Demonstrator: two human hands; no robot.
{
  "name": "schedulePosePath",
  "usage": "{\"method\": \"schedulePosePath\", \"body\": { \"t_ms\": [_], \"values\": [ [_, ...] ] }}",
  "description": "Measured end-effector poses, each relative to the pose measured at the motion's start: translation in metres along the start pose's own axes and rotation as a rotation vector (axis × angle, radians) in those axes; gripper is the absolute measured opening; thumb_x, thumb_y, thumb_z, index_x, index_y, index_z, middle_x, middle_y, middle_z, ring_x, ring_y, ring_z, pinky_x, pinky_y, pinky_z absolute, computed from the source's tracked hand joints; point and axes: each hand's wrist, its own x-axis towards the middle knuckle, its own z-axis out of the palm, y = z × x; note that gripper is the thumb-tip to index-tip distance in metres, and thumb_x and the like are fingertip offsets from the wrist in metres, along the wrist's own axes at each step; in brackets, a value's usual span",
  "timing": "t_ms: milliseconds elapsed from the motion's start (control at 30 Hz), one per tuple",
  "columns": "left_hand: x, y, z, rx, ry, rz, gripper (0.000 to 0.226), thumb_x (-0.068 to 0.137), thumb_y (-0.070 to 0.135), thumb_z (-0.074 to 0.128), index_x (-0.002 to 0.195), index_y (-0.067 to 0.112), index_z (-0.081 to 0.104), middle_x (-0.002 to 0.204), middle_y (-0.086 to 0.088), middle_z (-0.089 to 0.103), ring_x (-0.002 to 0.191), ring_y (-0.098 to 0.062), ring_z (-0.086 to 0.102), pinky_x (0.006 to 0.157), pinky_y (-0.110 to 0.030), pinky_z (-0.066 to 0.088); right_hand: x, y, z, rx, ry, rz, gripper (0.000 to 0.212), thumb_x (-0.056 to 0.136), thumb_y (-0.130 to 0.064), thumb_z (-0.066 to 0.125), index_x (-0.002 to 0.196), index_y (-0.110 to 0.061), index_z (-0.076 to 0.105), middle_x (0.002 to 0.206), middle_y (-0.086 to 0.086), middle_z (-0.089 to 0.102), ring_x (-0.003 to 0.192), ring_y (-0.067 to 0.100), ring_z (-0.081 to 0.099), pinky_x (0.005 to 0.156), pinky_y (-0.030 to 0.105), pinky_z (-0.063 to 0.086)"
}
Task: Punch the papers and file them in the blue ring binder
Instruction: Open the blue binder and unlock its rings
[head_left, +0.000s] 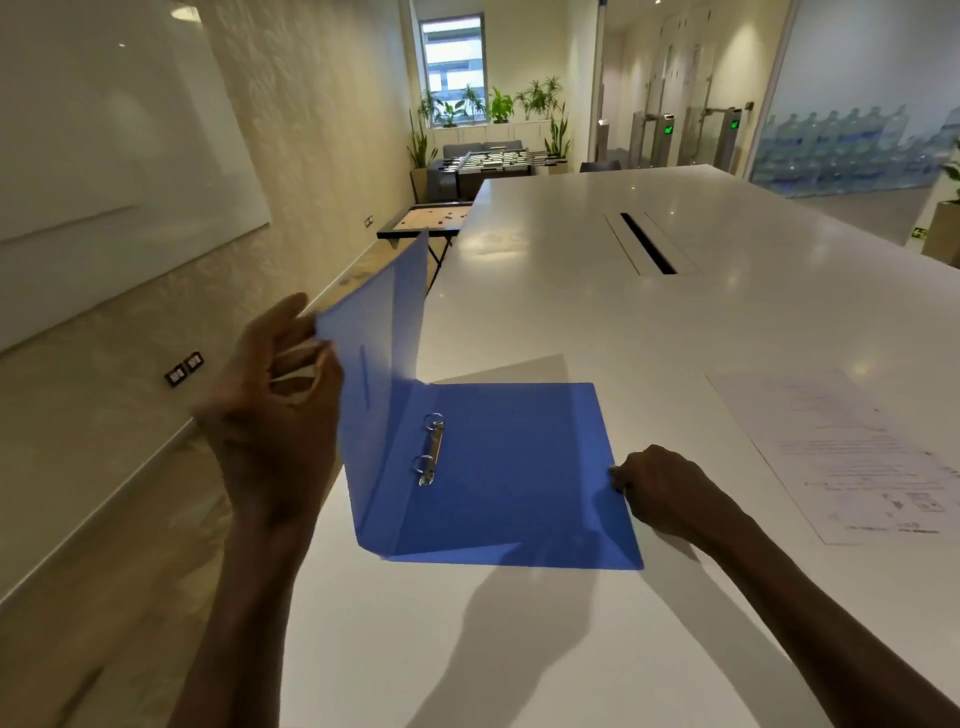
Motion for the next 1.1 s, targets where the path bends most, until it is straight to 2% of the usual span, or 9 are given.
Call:
{"method": "schedulePosePath", "body": {
  "t_ms": [67, 167, 233, 333, 467, 600, 633, 767, 1100],
  "values": [
    [0.000, -0.013, -0.005, 0.045, 0.086, -0.063, 0.040, 0.094, 0.020, 0.063, 0.133, 0.013, 0.056, 0.116, -0.005, 0.071, 0.092, -0.018, 0.072, 0.078, -0.038, 0.060, 0.006, -0.003, 0.000, -0.034, -0.028, 0.004, 0.021, 0.081, -0.013, 0.048, 0.087, -0.011, 0.069, 0.077, 0.004, 0.064, 0.070, 0.023, 0.061, 0.053, 0.031, 0.046],
    [-0.003, -0.028, -0.009, 0.117, 0.173, -0.139, 0.049, 0.096, 0.026, 0.061, 0.140, 0.009, 0.049, 0.118, -0.005, 0.069, 0.090, -0.012, 0.070, 0.079, -0.031, 0.059, 0.010, -0.011, -0.008, -0.076, -0.051, 0.013, 0.021, 0.084, -0.012, 0.049, 0.089, -0.011, 0.069, 0.076, 0.003, 0.059, 0.069, 0.021, 0.058, 0.053, 0.025, 0.034],
    [-0.008, -0.040, -0.011, 0.126, 0.190, -0.199, 0.055, 0.094, 0.028, 0.062, 0.143, 0.010, 0.044, 0.118, -0.006, 0.070, 0.088, -0.013, 0.070, 0.078, -0.036, 0.060, 0.010, -0.016, -0.013, -0.095, -0.062, 0.023, 0.018, 0.084, -0.009, 0.048, 0.088, -0.010, 0.066, 0.076, 0.003, 0.056, 0.073, 0.022, 0.059, 0.056, 0.025, 0.034],
    [-0.020, -0.058, -0.012, 0.146, 0.173, -0.268, 0.058, 0.091, 0.024, 0.066, 0.142, 0.009, 0.043, 0.120, -0.013, 0.068, 0.091, -0.021, 0.072, 0.080, -0.038, 0.060, 0.010, -0.021, -0.019, -0.115, -0.071, 0.033, 0.012, 0.083, -0.007, 0.047, 0.072, -0.013, 0.050, 0.064, -0.006, 0.037, 0.064, 0.019, 0.048, 0.052, 0.023, 0.030],
    [-0.044, -0.082, -0.004, 0.240, 0.141, -0.374, 0.065, 0.087, 0.022, 0.069, 0.143, 0.009, 0.038, 0.125, -0.015, 0.064, 0.097, -0.032, 0.070, 0.082, -0.045, 0.059, 0.010, -0.029, -0.022, -0.122, -0.085, 0.033, 0.036, 0.086, -0.020, 0.052, 0.059, -0.019, 0.028, 0.063, -0.007, 0.032, 0.059, 0.014, 0.042, 0.048, 0.022, 0.025],
    [-0.072, -0.112, 0.004, 0.318, 0.025, -0.630, 0.108, 0.075, 0.048, 0.062, 0.153, 0.031, -0.011, 0.150, -0.017, 0.040, 0.129, -0.041, 0.050, 0.101, -0.055, 0.046, 0.008, -0.042, -0.024, -0.146, -0.079, 0.027, 0.049, 0.091, -0.047, 0.054, 0.062, -0.022, 0.024, 0.065, -0.007, 0.029, 0.071, 0.017, 0.045, 0.063, 0.025, 0.035],
    [-0.080, -0.117, 0.007, 0.361, -0.012, -0.671, 0.117, 0.071, 0.051, 0.063, 0.152, 0.027, -0.018, 0.155, -0.020, 0.032, 0.136, -0.042, 0.040, 0.108, -0.056, 0.038, 0.008, -0.044, -0.024, -0.141, -0.080, 0.032, 0.049, 0.090, -0.051, 0.054, 0.063, -0.021, 0.026, 0.065, -0.007, 0.029, 0.071, 0.017, 0.045, 0.064, 0.025, 0.036],
    [-0.103, -0.114, 0.015, 0.509, -0.124, -0.755, 0.123, 0.072, 0.038, 0.079, 0.151, -0.007, -0.005, 0.158, -0.030, 0.008, 0.147, -0.042, 0.011, 0.119, -0.053, 0.014, 0.009, -0.047, -0.023, -0.141, -0.080, 0.035, 0.042, 0.088, -0.057, 0.054, 0.079, -0.017, 0.042, 0.065, -0.008, 0.030, 0.071, 0.016, 0.046, 0.064, 0.024, 0.037],
    [-0.112, -0.128, 0.018, 0.507, -0.374, -1.079, 0.119, 0.076, 0.050, 0.076, 0.153, 0.002, -0.001, 0.155, -0.032, 0.015, 0.142, -0.048, 0.017, 0.116, -0.054, 0.022, 0.008, -0.054, -0.031, -0.166, -0.076, 0.026, 0.050, 0.089, -0.054, 0.055, 0.063, -0.019, 0.031, 0.063, -0.006, 0.033, 0.068, 0.016, 0.047, 0.062, 0.024, 0.036]
  ]
}}
